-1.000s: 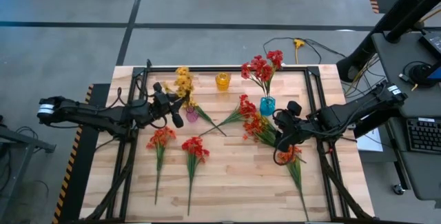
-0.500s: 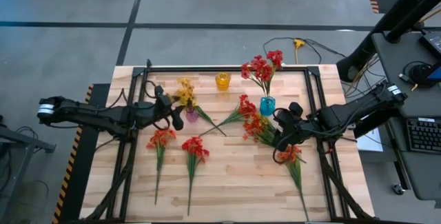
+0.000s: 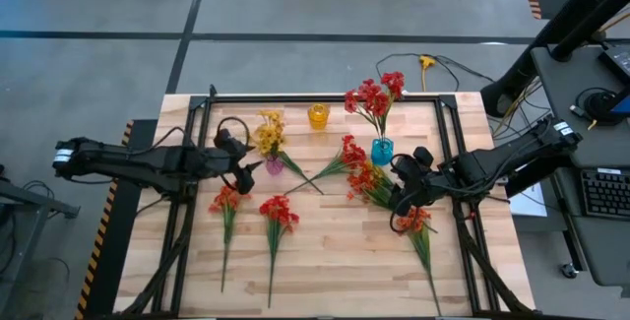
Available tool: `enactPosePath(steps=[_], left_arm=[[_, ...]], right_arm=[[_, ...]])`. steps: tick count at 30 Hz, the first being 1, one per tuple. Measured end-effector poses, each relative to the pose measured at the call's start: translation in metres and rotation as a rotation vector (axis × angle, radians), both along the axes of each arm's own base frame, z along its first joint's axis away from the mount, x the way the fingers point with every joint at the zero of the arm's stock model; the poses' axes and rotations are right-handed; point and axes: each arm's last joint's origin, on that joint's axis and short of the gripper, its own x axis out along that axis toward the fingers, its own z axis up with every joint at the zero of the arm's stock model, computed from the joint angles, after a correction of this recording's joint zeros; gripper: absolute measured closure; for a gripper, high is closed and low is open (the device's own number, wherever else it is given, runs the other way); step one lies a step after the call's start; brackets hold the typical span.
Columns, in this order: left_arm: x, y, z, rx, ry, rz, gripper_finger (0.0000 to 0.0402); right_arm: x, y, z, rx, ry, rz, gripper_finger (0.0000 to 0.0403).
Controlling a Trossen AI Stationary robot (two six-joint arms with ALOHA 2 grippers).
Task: Sort flowers into vase by color
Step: Put the bottom right orange flower into the yellow vase
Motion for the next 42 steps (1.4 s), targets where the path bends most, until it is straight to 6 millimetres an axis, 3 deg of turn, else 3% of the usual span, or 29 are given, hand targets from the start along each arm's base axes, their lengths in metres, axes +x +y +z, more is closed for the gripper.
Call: enactPosePath(steps=[7, 13, 19, 24, 31, 42], left_arm=[[-0.009, -0.016, 0.014, -0.207, 0.08, -0.057, 0.0173], [-0.012, -0.049, 0.034, -0.333, -0.005, -0.148, 0.0173], [-0.017, -0.085, 0.048, -0.339, -0.057, -0.225, 0.0173], [-0.018, -0.111, 0.055, -0.28, -0.071, -0.292, 0.0173], [-0.013, -0.132, 0.052, -0.243, -0.008, -0.349, 0.0173], [-0.007, -0.139, 0.041, -0.22, 0.062, -0.362, 0.0173]], right_arm=[[0.0, 0.001, -0.001, 0.077, -0.006, -0.029, 0.0174], [0.0, 0.003, -0.001, 0.187, -0.004, -0.059, 0.0174], [0.004, 0.007, -0.008, 0.287, 0.035, -0.082, 0.0174], [0.019, 0.015, -0.027, 0.347, 0.143, -0.109, 0.0174], [0.04, 0.034, -0.048, 0.483, 0.309, -0.145, 0.0174], [0.051, 0.071, -0.019, 0.465, 0.562, -0.235, 0.0174]])
